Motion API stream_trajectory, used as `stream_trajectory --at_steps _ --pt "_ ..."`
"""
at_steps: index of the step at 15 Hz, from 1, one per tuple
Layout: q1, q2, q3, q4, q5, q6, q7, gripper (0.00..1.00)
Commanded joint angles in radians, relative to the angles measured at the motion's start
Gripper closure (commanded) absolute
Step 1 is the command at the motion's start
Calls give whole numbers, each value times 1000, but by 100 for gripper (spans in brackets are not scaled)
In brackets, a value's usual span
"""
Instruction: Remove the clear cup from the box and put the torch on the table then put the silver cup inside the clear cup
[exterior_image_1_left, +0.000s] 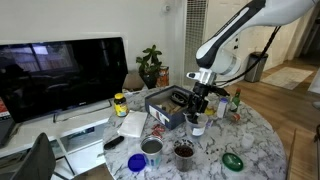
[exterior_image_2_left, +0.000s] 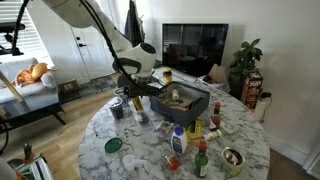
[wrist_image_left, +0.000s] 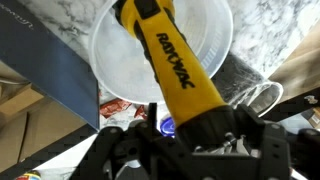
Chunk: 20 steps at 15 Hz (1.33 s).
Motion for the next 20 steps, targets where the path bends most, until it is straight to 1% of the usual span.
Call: stream_trajectory --at_steps 1,2,3,7,16,20 --pt "0 2 -9 -17 55 3 -78 50" --pt "2 1 -13 -18 55 2 -85 58" --pt "3 -5 -17 -20 53 -2 -89 62" --pt "7 -65 -31 -28 39 -34 -58 67" --pt "40 -248 -66 -48 12 -103 78 67" --pt "58 -354 -87 -53 9 -176 134 67"
